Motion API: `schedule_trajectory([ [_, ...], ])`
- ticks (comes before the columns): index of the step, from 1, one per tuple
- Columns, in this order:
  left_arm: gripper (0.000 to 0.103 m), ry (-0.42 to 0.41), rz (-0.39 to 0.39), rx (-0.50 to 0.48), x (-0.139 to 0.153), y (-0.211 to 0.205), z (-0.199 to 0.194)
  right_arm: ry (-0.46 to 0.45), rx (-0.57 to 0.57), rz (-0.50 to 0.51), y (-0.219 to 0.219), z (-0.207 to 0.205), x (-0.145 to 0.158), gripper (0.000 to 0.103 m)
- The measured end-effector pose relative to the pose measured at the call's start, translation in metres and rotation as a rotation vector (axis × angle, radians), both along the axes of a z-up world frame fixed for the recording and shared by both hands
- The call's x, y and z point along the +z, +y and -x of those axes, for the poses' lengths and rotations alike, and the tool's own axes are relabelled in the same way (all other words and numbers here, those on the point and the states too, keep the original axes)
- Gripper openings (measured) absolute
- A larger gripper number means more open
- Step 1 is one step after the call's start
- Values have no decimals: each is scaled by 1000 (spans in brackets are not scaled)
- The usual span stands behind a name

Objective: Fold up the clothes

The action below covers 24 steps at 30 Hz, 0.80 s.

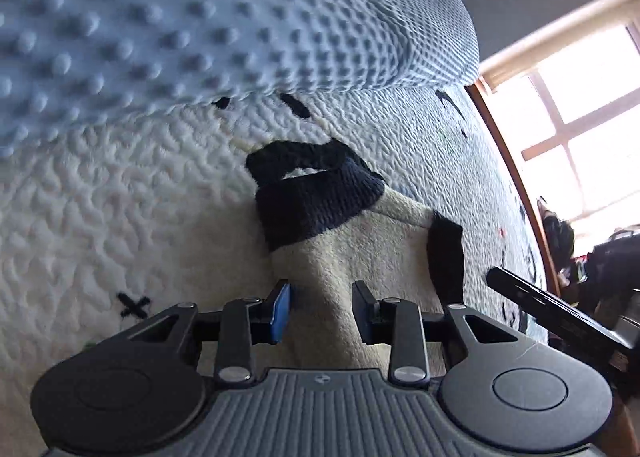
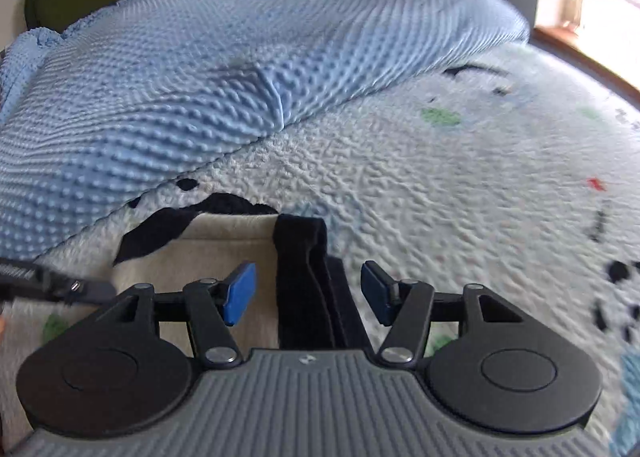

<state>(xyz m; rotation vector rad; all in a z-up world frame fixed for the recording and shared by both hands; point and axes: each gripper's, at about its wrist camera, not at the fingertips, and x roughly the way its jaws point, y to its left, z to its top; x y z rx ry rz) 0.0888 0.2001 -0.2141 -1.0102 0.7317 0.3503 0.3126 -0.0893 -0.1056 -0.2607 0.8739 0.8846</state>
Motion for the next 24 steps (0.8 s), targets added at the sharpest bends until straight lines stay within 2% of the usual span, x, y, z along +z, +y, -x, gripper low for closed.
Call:
schedule_trajectory([
  [3,46,-10,69,20,-18,5,-4,41,17,37,21,-19,-23,63],
  [7,46,-73,122,79,-34,14,-10,114,18,100,38,-41,-53,69],
  [8,46,-80,133,91,-37,15,-11,127,13,89,42,-42,-60,75],
  [9,46,-84,132,96,-39,15,-13,138,-1,69,44,-42,-64,76],
  [10,44,-85,122,97,-39,13,-16,142,-9,63,45,-40,-65,74],
  [11,39,-84,103,92,-39,11,-19,147,-12,55,47,-37,-65,53],
  [12,18,-83,97,84,-40,10,-22,155,26,37,47,-33,-63,23],
  [13,11,-81,93,76,-40,9,-25,165,26,28,49,-31,-59,21],
  [14,11,-87,104,85,-41,9,-25,172,27,21,50,-29,-56,21],
  [16,10,-99,63,65,-35,6,-30,95,46,46,51,-18,-47,20],
  [18,10,-126,20,31,-21,5,-41,51,-1,38,45,-15,-33,19],
  [20,10,-143,-40,-31,-2,5,-68,15,-68,8,32,-24,-16,19],
  [24,10,-176,-136,-163,39,-8,-153,-14,-274,-69,-14,-62,15,19],
])
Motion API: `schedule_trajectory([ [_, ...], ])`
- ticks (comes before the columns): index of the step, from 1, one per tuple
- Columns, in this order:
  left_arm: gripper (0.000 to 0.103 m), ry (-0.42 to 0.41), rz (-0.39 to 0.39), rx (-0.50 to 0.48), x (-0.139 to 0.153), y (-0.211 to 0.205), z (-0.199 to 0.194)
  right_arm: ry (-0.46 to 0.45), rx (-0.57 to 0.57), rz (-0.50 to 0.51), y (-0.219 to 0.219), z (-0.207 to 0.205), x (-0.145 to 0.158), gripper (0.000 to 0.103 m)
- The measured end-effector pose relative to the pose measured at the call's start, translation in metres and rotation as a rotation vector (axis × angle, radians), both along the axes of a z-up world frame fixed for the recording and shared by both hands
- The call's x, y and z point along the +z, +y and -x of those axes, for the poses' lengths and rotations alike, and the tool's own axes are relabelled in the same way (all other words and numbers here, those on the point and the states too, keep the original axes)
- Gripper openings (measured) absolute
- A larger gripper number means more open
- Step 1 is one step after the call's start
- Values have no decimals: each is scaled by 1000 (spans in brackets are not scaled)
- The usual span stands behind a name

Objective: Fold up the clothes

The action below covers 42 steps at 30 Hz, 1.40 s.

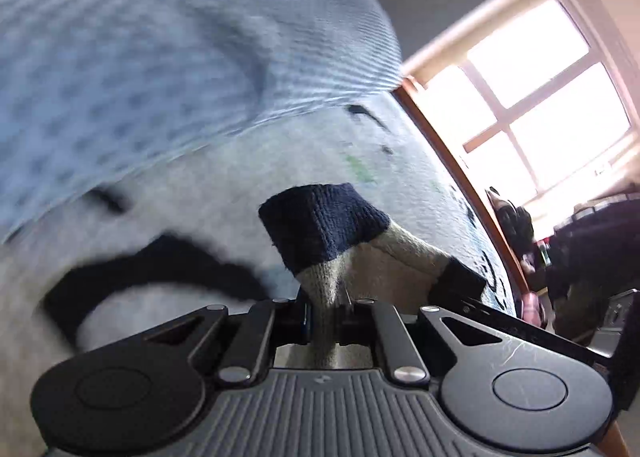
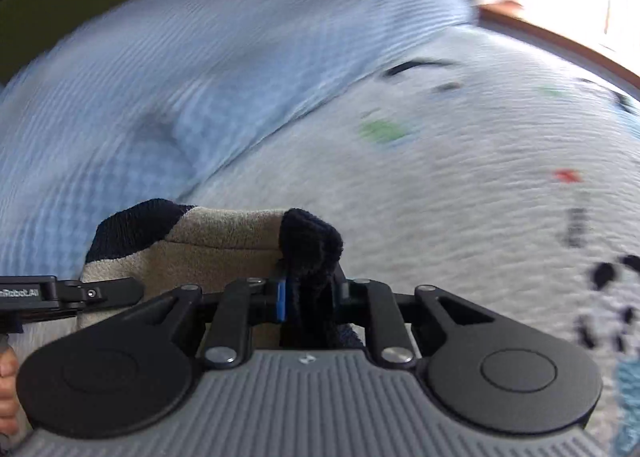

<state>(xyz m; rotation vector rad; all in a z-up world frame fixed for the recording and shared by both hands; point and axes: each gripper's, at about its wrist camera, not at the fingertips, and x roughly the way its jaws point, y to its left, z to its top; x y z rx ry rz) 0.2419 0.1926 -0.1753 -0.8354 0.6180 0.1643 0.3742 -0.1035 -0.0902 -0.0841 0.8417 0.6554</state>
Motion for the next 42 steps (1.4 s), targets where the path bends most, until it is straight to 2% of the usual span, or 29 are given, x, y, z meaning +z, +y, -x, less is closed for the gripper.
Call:
schedule_trajectory([
  [4,10,-28,-141,-119,32,-41,-98,-24,-212,-65,-53,-42,18,19],
  [6,10,-16,-215,-163,36,-73,-147,-36,-311,-67,-77,-62,19,19],
  [9,10,19,-339,-230,31,-129,-197,-49,-428,-21,-104,-80,4,19],
  [12,10,58,-416,-273,15,-175,-224,-10,-519,10,-128,-88,-26,19],
  [17,11,96,-537,-356,-17,-228,-247,63,-636,-56,-164,-90,-59,19],
  [19,11,145,-529,-353,-34,-229,-257,86,-664,-81,-171,-91,-69,20],
  [20,12,161,-528,-344,-43,-224,-260,97,-675,-90,-171,-93,-74,23],
  [21,15,175,-526,-335,-51,-219,-263,108,-688,-83,-170,-92,-79,35],
  [22,17,174,-530,-332,-51,-215,-259,126,-692,-67,-168,-92,-84,43],
  [23,25,171,-535,-329,-50,-212,-255,141,-695,-52,-165,-91,-89,50],
  [24,30,168,-539,-327,-49,-208,-251,123,-685,-46,-164,-88,-89,50],
  [26,30,163,-495,-302,-38,-191,-244,117,-679,-68,-168,-82,-82,49],
  [30,28,159,-335,-345,-4,-162,-204,93,-666,-182,-202,-45,-49,49],
  [33,28,168,-272,-428,10,-159,-142,71,-595,-186,-228,15,-24,52],
  [35,28,186,-221,-467,13,-162,-88,115,-570,-216,-247,64,-19,52],
  [39,28,195,-176,-527,9,-168,24,207,-574,-257,-275,170,-25,53],
  [42,31,209,-133,-520,-1,-172,94,273,-594,-289,-283,238,-45,56],
])
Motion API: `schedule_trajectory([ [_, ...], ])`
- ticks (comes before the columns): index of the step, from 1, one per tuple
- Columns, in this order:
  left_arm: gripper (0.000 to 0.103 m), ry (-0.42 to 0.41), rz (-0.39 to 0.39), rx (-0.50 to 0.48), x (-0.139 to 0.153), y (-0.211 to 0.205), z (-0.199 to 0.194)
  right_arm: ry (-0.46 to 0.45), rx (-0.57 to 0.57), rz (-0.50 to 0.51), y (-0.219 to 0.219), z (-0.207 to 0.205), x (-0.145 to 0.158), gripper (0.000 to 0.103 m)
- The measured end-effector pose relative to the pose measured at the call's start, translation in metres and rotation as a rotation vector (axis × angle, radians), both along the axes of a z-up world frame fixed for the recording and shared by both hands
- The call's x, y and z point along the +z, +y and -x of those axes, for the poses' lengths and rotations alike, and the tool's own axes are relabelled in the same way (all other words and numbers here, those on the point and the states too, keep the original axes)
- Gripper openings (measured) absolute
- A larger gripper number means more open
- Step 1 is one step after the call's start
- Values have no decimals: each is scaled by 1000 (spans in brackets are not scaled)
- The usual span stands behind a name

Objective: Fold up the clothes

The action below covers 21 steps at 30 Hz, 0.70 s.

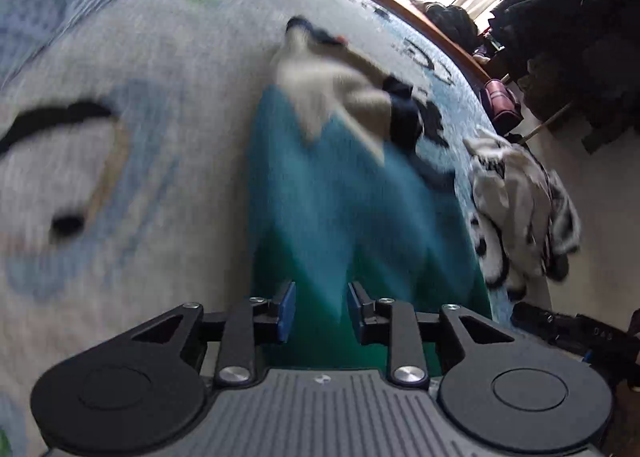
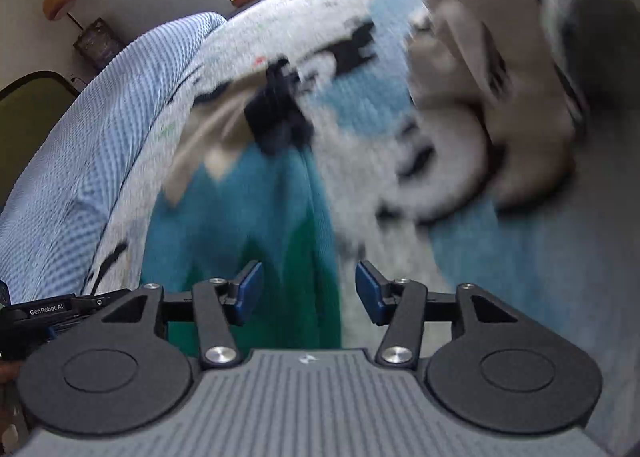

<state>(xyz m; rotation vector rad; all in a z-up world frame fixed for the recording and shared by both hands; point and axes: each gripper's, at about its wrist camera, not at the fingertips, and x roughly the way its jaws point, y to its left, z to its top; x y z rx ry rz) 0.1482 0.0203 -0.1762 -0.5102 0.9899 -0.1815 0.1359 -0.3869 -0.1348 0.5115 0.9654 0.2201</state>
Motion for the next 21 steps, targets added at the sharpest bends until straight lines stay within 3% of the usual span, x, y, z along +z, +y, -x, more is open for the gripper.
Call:
schedule_trajectory([
  [5,37,41,50,37,-29,-9,73,110,-74,-95,1,72,-39,56],
  [7,40,64,79,50,-40,-12,90,78,-107,-133,2,91,-42,56],
  [10,45,43,103,74,-45,-15,99,105,-117,-213,4,101,-44,58],
  [14,50,74,149,60,-46,-15,102,112,-89,-199,14,97,-45,56],
  [18,48,120,278,88,-54,0,118,145,-93,-277,15,91,-54,50],
  [21,50,132,356,99,-63,2,123,136,-93,-273,19,91,-57,45],
])
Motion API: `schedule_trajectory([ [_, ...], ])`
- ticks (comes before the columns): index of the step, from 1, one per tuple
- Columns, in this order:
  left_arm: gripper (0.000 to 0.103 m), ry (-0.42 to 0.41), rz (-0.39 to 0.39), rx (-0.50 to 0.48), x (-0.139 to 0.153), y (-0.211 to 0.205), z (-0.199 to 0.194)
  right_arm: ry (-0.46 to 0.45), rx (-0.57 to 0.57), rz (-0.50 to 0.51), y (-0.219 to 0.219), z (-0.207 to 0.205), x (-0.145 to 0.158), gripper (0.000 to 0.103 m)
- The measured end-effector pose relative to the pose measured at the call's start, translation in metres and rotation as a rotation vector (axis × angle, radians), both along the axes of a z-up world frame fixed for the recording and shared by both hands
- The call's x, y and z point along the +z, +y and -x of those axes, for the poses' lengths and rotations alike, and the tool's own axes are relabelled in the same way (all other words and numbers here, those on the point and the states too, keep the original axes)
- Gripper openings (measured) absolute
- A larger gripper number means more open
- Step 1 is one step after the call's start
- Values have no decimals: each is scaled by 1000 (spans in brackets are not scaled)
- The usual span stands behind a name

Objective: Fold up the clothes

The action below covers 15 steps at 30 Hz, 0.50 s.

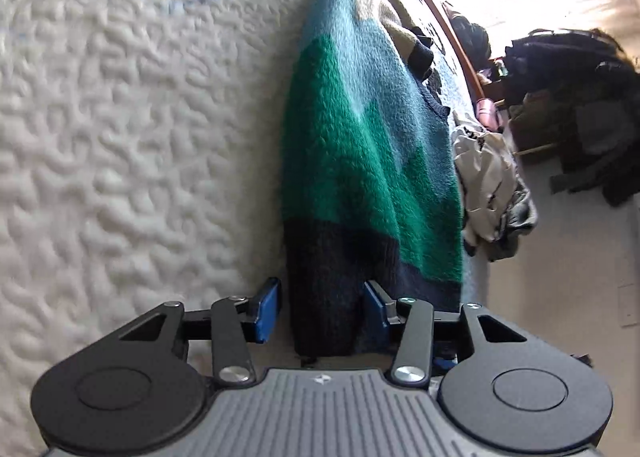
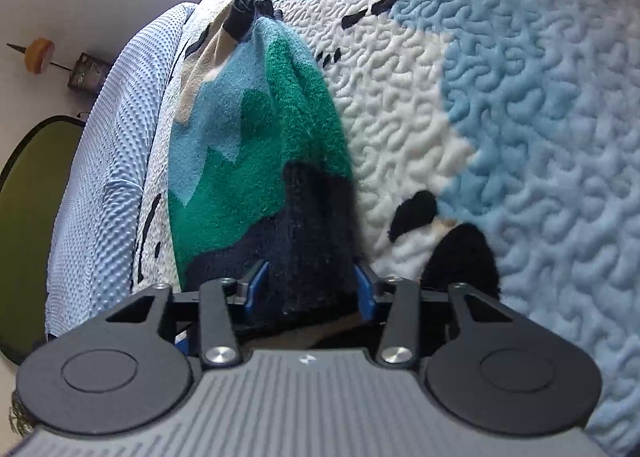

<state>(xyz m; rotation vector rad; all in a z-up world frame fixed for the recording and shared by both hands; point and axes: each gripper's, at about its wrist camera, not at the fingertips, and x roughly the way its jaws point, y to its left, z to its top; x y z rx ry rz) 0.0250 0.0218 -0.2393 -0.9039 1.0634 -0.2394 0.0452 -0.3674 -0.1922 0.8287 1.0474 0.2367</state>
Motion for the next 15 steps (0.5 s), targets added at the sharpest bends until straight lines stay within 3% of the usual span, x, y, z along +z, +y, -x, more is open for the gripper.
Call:
schedule_trajectory([
  [3,65,-29,41,-65,-3,-12,-6,7,-17,-26,0,0,-3,43],
  [4,66,-38,33,-77,-2,-14,-8,16,-22,-29,-1,-1,-4,41],
  [5,60,-23,28,-66,-3,-13,-10,25,-27,-31,-2,-3,-5,29],
  [6,34,-6,22,-54,-4,-12,-12,41,-42,-34,-5,-4,-8,18],
  [7,23,11,17,-42,-5,-11,-14,54,-56,-50,-7,-4,-10,18],
  [8,23,18,33,-39,-6,-9,-14,55,-66,-66,-9,-3,-10,16],
  [12,17,-13,-53,-81,12,-5,-4,23,-36,-52,-1,4,0,13],
  [15,16,-7,-63,-93,32,13,11,15,0,-69,6,19,15,13],
])
